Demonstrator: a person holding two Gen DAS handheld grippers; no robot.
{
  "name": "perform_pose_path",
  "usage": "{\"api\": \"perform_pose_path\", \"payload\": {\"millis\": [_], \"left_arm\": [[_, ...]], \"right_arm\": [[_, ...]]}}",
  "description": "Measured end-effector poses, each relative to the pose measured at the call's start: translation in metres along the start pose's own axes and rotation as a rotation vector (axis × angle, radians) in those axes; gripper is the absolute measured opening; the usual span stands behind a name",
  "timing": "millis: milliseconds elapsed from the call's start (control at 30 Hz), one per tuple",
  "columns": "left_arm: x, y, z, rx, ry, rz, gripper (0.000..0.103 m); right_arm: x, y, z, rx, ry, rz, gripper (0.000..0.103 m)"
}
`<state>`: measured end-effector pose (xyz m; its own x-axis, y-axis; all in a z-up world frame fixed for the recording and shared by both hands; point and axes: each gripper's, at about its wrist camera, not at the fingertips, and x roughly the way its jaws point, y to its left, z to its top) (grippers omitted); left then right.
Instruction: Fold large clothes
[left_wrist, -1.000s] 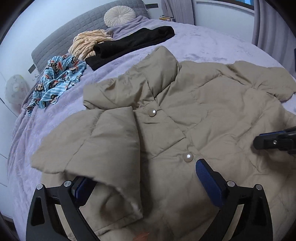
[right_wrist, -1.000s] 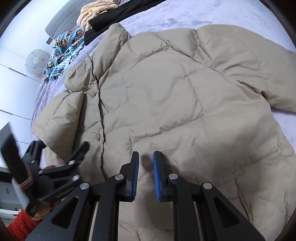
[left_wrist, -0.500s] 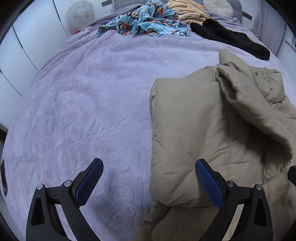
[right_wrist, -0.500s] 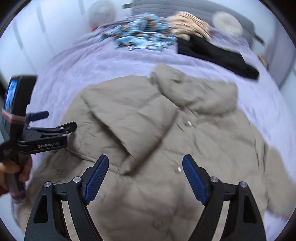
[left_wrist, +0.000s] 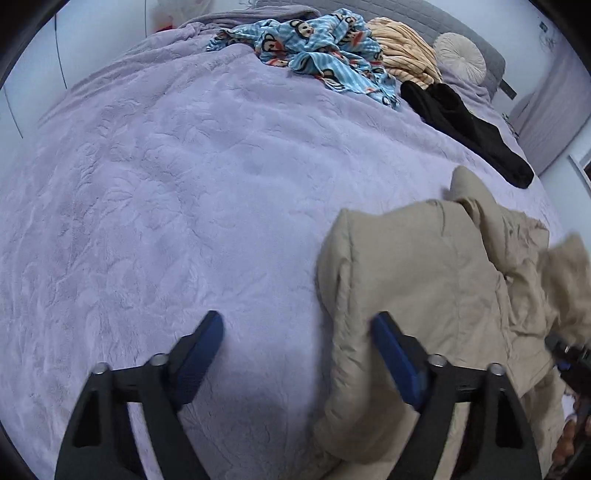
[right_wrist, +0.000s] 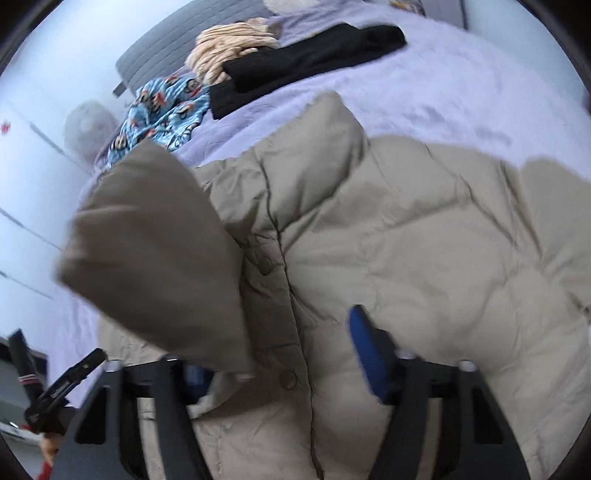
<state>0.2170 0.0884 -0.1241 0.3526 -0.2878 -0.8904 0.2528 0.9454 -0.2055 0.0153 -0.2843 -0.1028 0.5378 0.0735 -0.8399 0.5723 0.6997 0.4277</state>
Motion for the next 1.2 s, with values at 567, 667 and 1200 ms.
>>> {"api": "perform_pose_path", "payload": {"millis": [567, 667, 1200], "left_arm": [[0.023, -0.066, 0.002, 0.24, -0.045, 0.178, 0.072], [0.043, -0.058, -0.007, 0.192, -0.021, 0.171, 0.073], [-0.001, -0.079, -0.011, 0.235, -0.031, 0.21, 0.076]], "right_arm": [[-0.04, -0.015, -0.01, -0.132, -0.006, -0.063, 0.019], [0.009, -0.011, 0.004, -0.201, 0.07, -0.091, 0.019], [-0.063, -0.11, 0.0, 0.067, 0.022, -0.149, 0.028]]}}
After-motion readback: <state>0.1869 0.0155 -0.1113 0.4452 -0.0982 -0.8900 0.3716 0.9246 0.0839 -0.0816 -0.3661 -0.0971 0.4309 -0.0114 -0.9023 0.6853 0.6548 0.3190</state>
